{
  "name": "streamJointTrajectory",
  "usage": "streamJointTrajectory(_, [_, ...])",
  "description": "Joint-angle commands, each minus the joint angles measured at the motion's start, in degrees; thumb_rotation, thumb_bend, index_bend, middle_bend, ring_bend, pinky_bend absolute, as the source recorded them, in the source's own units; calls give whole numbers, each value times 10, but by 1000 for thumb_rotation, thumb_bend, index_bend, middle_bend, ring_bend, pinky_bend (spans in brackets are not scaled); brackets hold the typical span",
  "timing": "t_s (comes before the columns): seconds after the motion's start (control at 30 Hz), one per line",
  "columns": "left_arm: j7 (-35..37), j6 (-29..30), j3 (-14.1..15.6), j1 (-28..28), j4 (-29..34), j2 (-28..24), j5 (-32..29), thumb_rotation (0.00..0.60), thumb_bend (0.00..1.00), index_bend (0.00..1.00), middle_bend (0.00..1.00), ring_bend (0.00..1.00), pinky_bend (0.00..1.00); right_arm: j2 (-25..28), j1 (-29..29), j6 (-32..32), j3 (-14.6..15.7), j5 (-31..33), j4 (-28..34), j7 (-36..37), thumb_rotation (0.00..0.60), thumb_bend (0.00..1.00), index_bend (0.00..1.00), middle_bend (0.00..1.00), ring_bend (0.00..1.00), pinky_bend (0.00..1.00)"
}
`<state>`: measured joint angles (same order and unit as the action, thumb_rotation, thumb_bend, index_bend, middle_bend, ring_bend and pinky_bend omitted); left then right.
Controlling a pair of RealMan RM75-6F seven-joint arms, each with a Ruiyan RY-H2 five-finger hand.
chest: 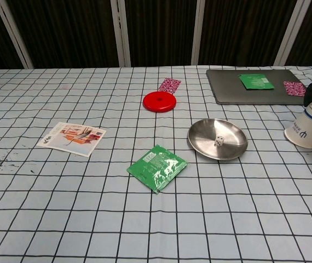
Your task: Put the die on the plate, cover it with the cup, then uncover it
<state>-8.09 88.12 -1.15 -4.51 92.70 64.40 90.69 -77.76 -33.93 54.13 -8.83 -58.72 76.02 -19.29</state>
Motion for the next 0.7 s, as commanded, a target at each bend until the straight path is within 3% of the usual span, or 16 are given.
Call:
streamJointTrajectory(0.03, [-1, -1, 0, 0, 0, 0, -1, 600, 260, 337, 0, 0, 128, 2, 1, 0, 0, -1, 1, 1, 600, 303, 400, 350, 138, 0])
streamJointTrajectory(0.23, [-2, -1, 1, 0, 1, 0, 1, 600, 260, 339, 0, 0, 128, 5, 3, 1, 2, -5, 5, 3, 600, 306, 400, 357, 152, 0])
streamJointTrajectory(0.7, [0, 0, 2, 0, 1, -1, 2, 600, 260, 341, 0, 0, 128, 4, 4, 8, 5, -21, 9, 5, 600, 390, 421, 480, 250, 0])
